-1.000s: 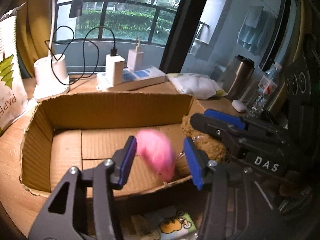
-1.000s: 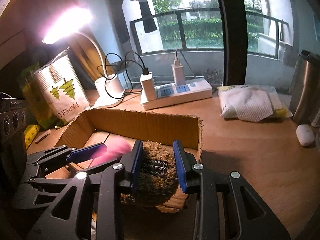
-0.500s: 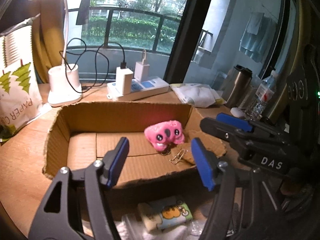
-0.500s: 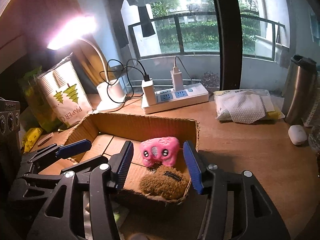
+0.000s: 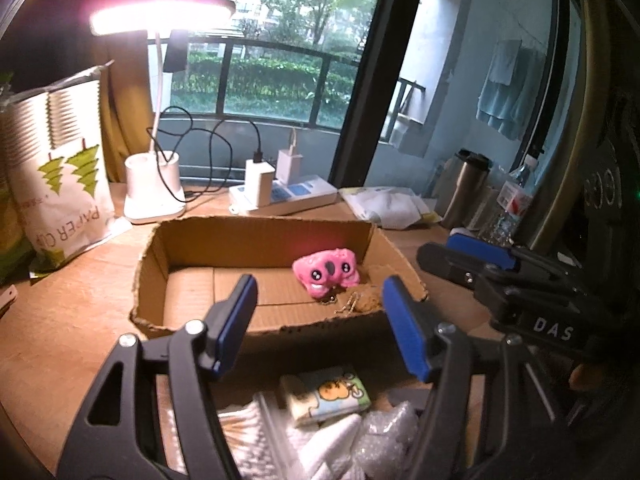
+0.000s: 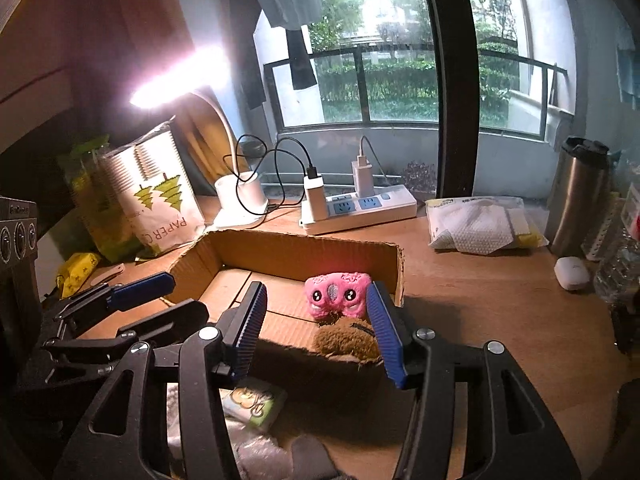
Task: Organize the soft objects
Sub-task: 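Withdraw both grippers from the box back toward the remaining table items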
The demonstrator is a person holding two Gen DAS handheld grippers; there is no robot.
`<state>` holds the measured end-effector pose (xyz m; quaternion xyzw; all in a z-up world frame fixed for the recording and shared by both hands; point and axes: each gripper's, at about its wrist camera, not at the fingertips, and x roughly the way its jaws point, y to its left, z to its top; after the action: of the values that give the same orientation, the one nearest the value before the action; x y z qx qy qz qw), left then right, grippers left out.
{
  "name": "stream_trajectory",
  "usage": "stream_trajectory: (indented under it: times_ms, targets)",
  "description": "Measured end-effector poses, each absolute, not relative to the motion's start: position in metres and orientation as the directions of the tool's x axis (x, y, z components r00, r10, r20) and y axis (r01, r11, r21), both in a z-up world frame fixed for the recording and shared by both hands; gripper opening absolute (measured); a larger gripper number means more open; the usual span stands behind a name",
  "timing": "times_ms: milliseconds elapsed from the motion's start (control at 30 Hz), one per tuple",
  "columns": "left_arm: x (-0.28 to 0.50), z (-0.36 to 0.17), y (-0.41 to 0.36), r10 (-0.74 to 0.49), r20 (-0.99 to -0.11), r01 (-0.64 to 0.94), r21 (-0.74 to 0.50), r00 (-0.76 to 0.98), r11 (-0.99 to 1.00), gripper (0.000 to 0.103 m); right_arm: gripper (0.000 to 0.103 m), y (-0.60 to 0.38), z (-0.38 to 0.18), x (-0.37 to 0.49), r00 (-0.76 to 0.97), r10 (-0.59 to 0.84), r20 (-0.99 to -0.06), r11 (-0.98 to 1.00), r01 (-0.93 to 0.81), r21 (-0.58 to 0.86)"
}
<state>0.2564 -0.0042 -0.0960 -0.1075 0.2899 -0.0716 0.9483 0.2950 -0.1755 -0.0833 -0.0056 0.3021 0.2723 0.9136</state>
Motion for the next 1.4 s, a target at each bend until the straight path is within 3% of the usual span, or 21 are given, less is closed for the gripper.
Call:
stream_trajectory:
  times_ms: [533,833,1400]
  targets:
    - [0.209,-0.093,0.017,-0.133,-0.502,0.021,-0.223,0.854,0.975,0.069,0.055,-0.173,-0.085,0.246,0.678,0.468,-0.567,0.863,-0.488,0.129]
    - [0.188,-0.101,0.026,-0.113,-0.495,-0.01,-0.239,0.862,0.971,0.076,0.055,-0.17,-0.097,0.227,0.667,0.449,-0.595,0.869,-0.482,0.115]
    - [0.161,-0.137,0.023,-0.083,-0.562,-0.049,-0.217,0.823,0.975,0.077,0.055,-0.18,-0.142,0.204,0.637,0.417,-0.648,0.883,-0.454,0.122]
